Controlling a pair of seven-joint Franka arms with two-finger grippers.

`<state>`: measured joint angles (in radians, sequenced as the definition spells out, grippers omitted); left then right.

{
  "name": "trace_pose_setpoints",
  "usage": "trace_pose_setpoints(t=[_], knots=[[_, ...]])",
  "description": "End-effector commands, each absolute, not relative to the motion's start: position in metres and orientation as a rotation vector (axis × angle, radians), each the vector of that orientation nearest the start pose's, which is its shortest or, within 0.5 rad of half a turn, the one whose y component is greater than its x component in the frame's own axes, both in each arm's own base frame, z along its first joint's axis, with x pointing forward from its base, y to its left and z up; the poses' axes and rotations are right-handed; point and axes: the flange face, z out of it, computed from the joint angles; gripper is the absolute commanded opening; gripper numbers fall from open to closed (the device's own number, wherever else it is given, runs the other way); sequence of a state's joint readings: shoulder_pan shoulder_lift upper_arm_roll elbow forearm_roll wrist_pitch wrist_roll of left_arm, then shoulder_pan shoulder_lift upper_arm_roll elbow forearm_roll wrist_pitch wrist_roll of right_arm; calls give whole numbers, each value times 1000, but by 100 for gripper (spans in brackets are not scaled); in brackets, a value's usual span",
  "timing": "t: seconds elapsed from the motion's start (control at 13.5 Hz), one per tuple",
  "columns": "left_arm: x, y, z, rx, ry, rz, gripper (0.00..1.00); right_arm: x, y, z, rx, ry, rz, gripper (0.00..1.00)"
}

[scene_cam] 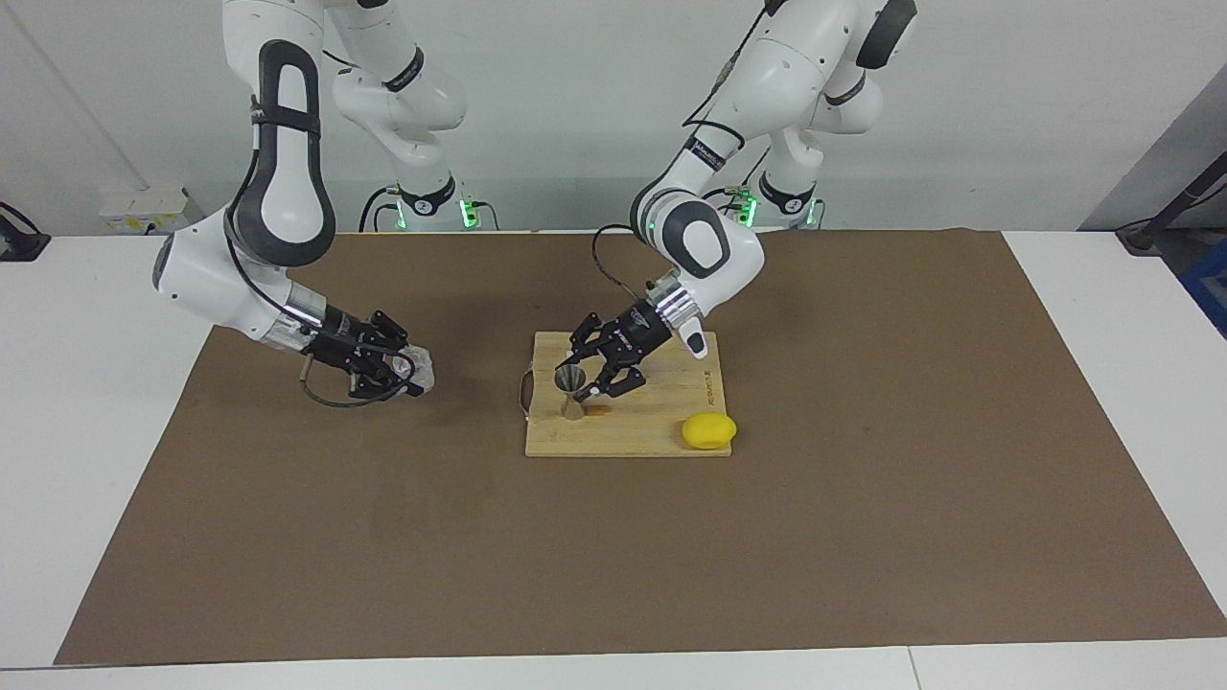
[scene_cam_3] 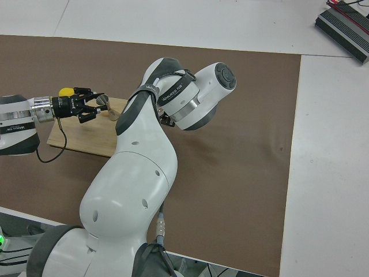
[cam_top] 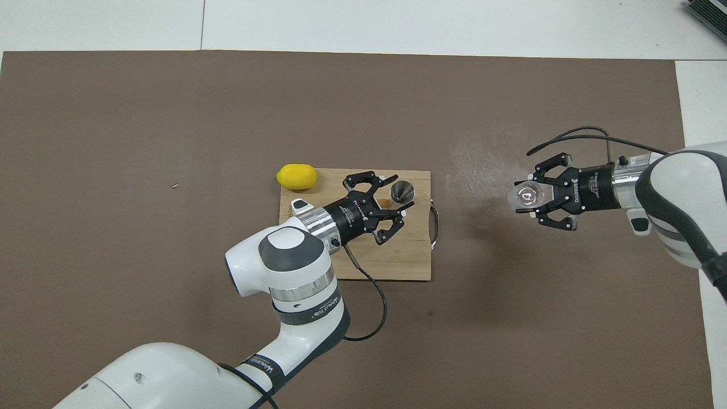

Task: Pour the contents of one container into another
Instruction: 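Lift the glass cup toward the metal cup while the left gripper withdraws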

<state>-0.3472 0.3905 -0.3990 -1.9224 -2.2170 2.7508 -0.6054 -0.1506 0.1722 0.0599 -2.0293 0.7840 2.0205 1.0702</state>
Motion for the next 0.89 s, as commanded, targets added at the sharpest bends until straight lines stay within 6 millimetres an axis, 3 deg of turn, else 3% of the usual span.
trace_pose_setpoints(t=[0.0, 0.3, 0.37, 0.67, 0.81], knots=[[478, -375, 300, 1081, 1723, -742, 100, 587, -5, 386, -1697, 1869, 586, 0], [480, -375, 309, 1089, 1702, -732, 100, 599, 20, 396, -1675, 1900, 592, 0], [484, -368, 320, 1082, 1691, -714, 100, 603, 24, 396, -1666, 1911, 586, 0], [460, -347, 346, 1113, 1675, -661, 100, 610, 61, 401, -1651, 1933, 564, 0], [468, -329, 364, 1084, 1672, -613, 100, 614, 79, 403, -1640, 1945, 570, 0]])
